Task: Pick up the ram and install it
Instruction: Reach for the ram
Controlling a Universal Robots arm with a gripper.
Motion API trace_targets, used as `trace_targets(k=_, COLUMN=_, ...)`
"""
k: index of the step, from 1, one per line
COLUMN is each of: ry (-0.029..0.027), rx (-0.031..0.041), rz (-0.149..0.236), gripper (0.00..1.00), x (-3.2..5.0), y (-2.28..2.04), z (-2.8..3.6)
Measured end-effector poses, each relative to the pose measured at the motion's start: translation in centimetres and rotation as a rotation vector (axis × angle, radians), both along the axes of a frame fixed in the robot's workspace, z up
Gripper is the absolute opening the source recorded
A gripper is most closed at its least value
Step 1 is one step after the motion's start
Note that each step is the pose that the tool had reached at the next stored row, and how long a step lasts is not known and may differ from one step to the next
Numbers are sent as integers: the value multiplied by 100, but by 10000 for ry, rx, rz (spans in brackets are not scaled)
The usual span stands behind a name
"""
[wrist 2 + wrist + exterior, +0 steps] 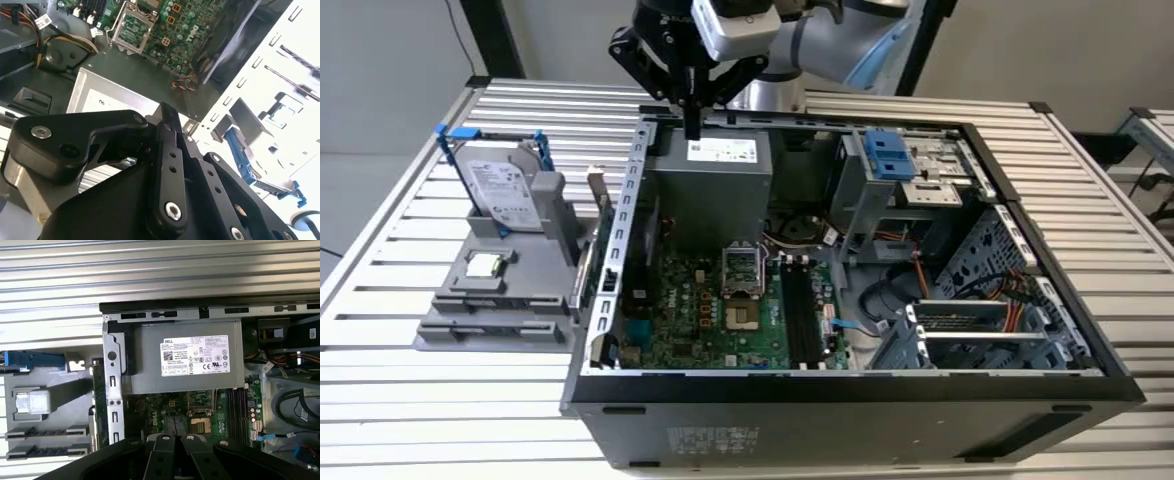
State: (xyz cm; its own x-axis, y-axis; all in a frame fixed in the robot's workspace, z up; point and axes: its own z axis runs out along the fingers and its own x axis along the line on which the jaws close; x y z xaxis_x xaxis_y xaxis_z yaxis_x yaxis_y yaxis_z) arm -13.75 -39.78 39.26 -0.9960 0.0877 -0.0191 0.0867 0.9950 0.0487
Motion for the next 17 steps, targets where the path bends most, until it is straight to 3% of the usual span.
trace_targets(k=1, ry=0, rx=0, rz=7, gripper=0, x=-142, y=11, z=0)
trace_targets(k=17, ry=0, rx=-1, rz=33, gripper=0, x=-390, y=42, z=0)
